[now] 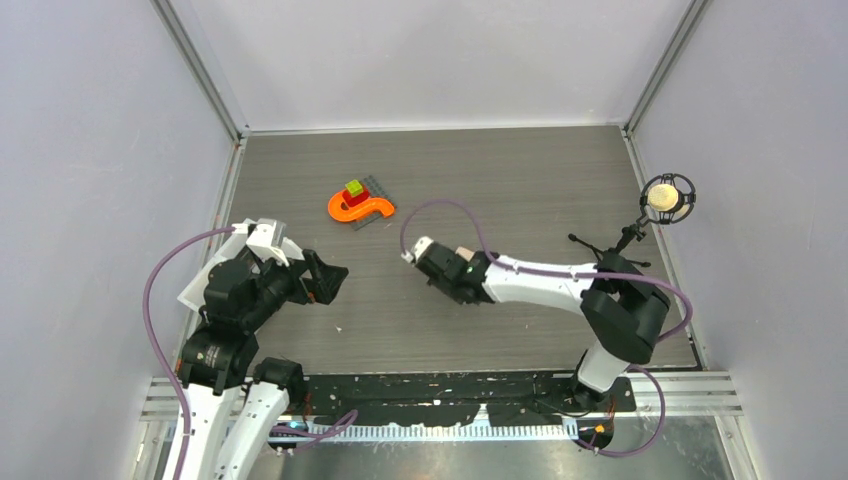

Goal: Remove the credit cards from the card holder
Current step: Move the card holder to the center of the board.

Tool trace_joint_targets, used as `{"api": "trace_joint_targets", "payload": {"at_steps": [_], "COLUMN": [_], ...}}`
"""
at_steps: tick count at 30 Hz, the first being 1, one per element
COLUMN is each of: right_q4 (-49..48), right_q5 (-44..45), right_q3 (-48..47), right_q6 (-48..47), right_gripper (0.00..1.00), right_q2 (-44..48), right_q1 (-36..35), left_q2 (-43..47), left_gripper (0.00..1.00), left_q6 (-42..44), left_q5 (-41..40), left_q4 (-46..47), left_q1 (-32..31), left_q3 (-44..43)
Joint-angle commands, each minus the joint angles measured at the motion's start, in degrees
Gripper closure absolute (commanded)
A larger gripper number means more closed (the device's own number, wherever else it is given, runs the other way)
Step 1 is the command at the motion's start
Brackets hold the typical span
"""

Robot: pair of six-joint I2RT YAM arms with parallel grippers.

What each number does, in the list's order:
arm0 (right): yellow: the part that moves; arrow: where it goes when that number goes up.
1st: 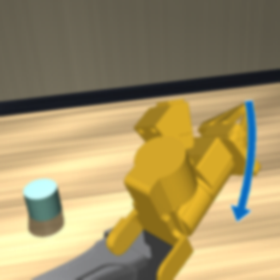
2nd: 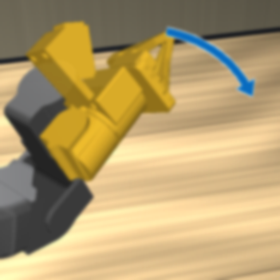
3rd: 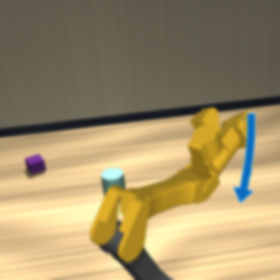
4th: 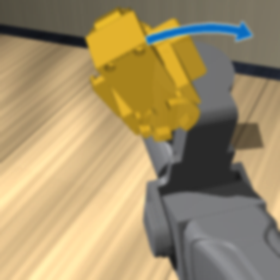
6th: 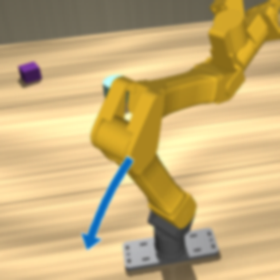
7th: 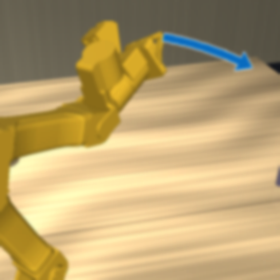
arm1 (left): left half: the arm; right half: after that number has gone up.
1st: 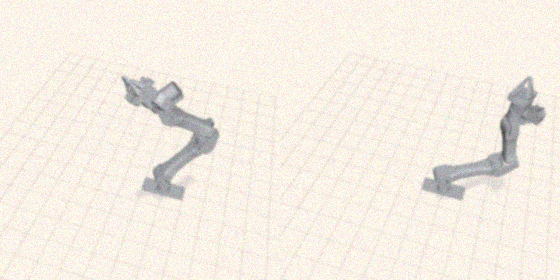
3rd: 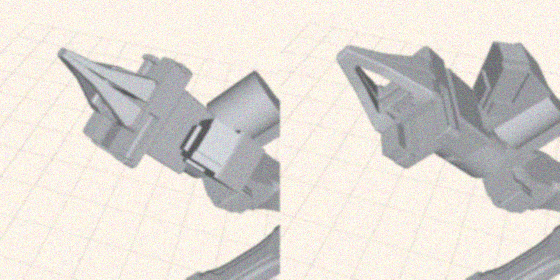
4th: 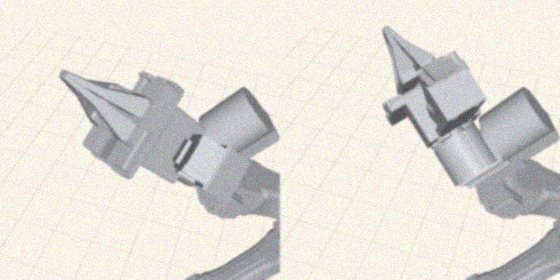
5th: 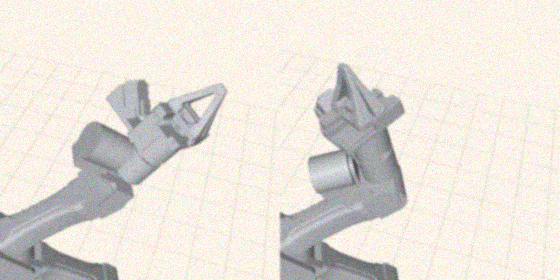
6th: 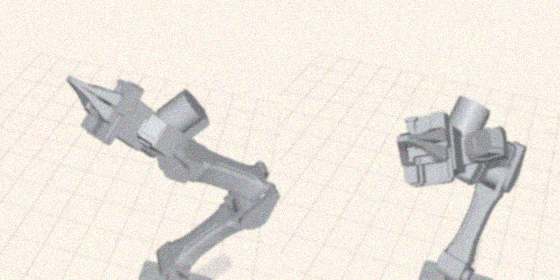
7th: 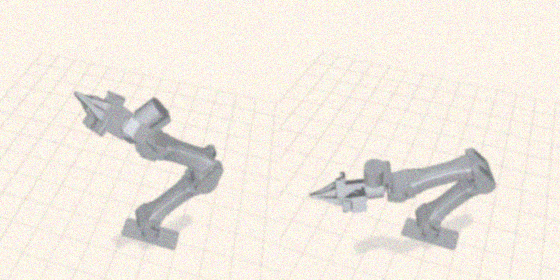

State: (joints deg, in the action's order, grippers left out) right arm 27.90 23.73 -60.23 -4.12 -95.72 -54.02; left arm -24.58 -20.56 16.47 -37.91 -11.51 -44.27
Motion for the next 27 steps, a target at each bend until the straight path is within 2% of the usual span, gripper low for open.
{"api": "trace_joint_targets", "payload": {"at_steps": [1,4,9,11,15,19,22,27], "right_q4": [-0.66,-1.10,-1.10,-0.94,0.32,4.31,8.23,9.15], "right_q5": [-2.36,-3.57,-4.89,-3.64,3.28,8.81,10.16,10.25], "right_q3": [4.53,8.18,10.40,10.14,8.34,5.14,2.71,0.78], "right_q6": [4.78,8.43,14.33,17.71,29.59,40.65,46.48,53.54], "right_gripper": [0.95,0.94,0.69,0.65,0.62,0.61,0.60,0.60], "right_q2": [5.80,9.24,14.81,17.25,20.15,17.43,13.89,8.09], "right_q1": [-7.07,-10.98,-11.63,-11.63,-11.51,-10.11,-8.58,-6.66], "left_q2": [-0.76,-1.14,-1.69,-1.62,-1.34,-1.11,-1.07,-0.74], "left_gripper": [0.01,0.01,0.01,0.01,0.01,0.01,0.01,0.01], "left_q6": [0.49,0.58,1.02,1.13,1.28,1.31,1.46,1.48], "left_q5": [-0.80,-0.97,-1.89,-2.27,-3.01,-3.14,-3.21,-2.95], "left_q4": [1.59,1.36,0.76,0.66,0.31,0.16,-0.05,-0.06], "left_q1": [0.26,0.19,0.21,0.19,0.21,0.25,0.21,0.23], "left_q3": [-1.17,-1.26,-1.56,-1.70,-1.70,-1.70,-1.70,-1.70]}}
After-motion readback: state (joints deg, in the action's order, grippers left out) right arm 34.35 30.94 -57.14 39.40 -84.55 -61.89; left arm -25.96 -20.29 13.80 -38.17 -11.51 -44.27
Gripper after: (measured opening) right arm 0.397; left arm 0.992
